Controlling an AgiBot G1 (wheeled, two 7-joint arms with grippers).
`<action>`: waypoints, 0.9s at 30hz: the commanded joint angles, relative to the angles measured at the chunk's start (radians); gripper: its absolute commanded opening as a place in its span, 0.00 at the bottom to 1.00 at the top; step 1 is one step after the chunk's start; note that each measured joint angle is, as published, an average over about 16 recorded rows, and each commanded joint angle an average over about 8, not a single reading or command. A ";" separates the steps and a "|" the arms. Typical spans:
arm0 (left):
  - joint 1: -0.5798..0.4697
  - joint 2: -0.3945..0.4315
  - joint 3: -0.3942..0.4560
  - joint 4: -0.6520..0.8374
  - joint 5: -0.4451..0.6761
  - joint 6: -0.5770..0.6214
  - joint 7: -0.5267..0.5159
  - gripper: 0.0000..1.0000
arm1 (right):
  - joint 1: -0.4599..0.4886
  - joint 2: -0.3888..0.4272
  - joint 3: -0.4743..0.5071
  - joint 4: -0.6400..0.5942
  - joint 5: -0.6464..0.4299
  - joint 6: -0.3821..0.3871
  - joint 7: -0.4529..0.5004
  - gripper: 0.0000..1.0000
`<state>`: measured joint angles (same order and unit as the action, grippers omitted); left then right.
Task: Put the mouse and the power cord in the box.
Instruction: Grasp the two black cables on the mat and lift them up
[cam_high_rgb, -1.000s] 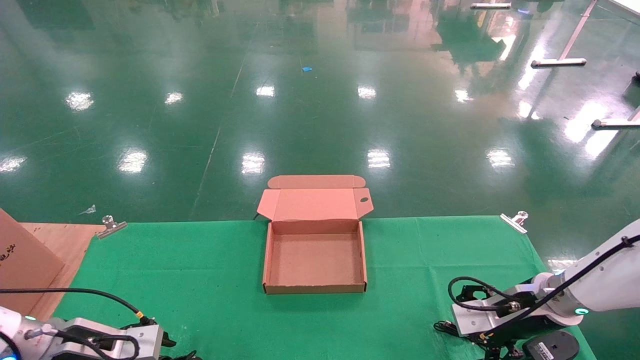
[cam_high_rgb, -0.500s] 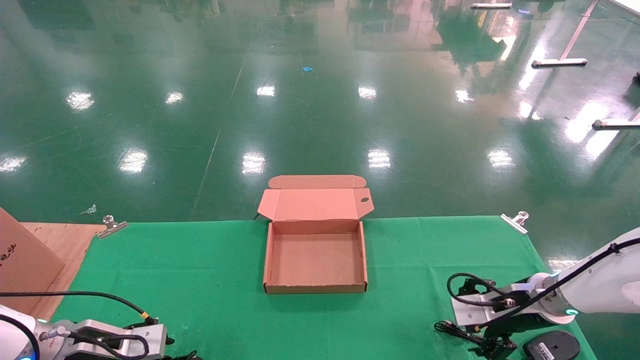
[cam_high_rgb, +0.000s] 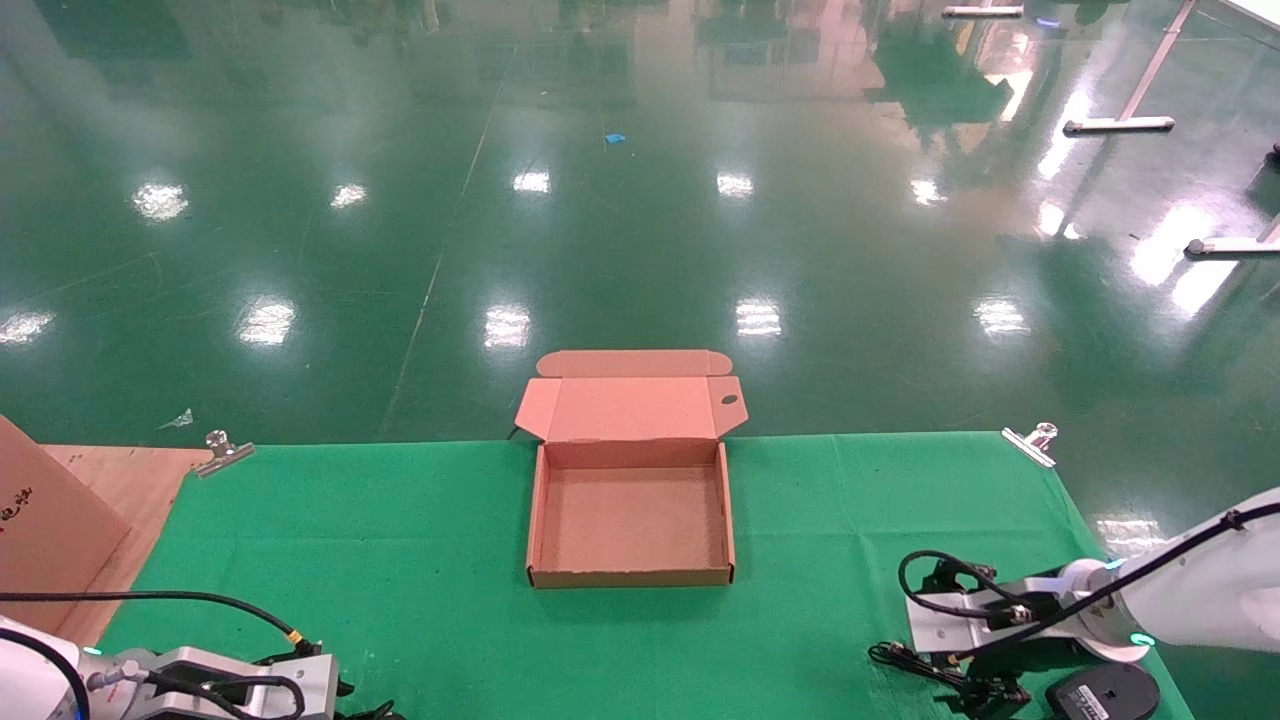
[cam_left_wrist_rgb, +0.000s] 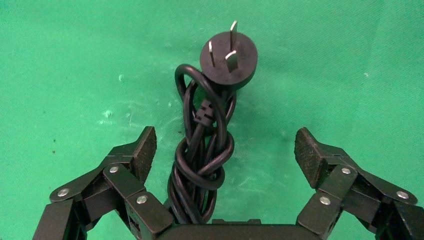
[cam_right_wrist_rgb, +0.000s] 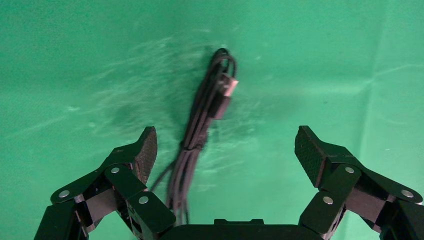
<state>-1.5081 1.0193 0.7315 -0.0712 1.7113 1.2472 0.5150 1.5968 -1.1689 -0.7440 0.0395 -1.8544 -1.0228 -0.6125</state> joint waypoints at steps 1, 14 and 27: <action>-0.001 0.002 -0.001 0.012 -0.001 -0.004 0.006 0.83 | -0.002 0.002 0.002 -0.007 0.003 -0.006 -0.006 0.92; -0.014 0.011 0.004 0.043 0.007 -0.024 0.027 0.00 | -0.012 -0.003 0.007 -0.023 0.010 0.021 -0.022 0.00; -0.021 0.001 0.000 0.059 0.001 -0.016 0.045 0.00 | -0.007 -0.007 0.013 -0.031 0.019 0.016 -0.024 0.00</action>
<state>-1.5284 1.0215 0.7316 -0.0124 1.7126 1.2300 0.5593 1.5894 -1.1753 -0.7312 0.0079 -1.8361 -1.0084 -0.6367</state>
